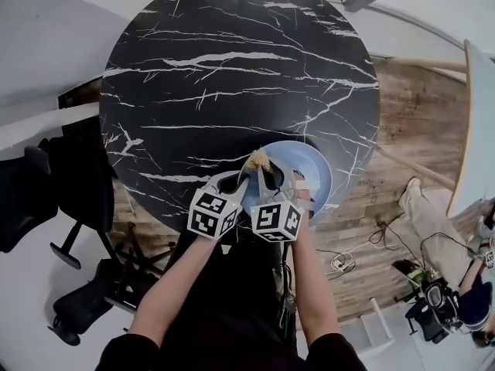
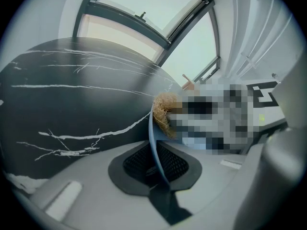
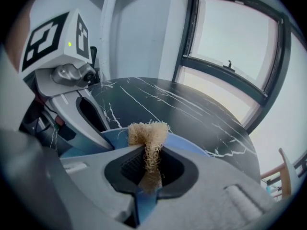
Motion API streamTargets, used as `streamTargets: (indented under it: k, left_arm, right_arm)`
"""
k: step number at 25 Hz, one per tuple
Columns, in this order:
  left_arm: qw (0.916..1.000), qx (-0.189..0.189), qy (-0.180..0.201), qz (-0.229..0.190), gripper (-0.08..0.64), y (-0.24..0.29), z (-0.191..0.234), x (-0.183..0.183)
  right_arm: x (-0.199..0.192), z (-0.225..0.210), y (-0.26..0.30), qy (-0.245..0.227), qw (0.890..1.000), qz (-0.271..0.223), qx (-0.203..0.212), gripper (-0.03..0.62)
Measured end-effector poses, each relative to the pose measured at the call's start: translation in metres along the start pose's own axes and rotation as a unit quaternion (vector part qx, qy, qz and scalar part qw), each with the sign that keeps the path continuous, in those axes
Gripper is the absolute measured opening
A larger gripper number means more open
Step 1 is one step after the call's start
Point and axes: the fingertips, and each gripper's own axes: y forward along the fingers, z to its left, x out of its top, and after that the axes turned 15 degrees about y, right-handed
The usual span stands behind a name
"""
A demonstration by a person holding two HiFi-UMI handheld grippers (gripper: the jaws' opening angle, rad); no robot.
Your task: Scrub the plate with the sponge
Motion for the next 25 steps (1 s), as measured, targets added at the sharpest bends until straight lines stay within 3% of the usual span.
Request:
streamTargets:
  k: [11, 25]
  left_arm:
    - [0.9998, 0.001, -0.014, -0.012, 0.038, 0.000, 0.000, 0.000]
    - [0.9994, 0.002, -0.027, -0.020, 0.032, -0.001, 0.002, 0.001]
  right_arm:
    - [-0.003, -0.039, 0.000, 0.033, 0.997, 0.013, -0.072, 0.044]
    - [-0.020, -0.087, -0.015, 0.041, 0.988, 0.035, -0.143, 0.044]
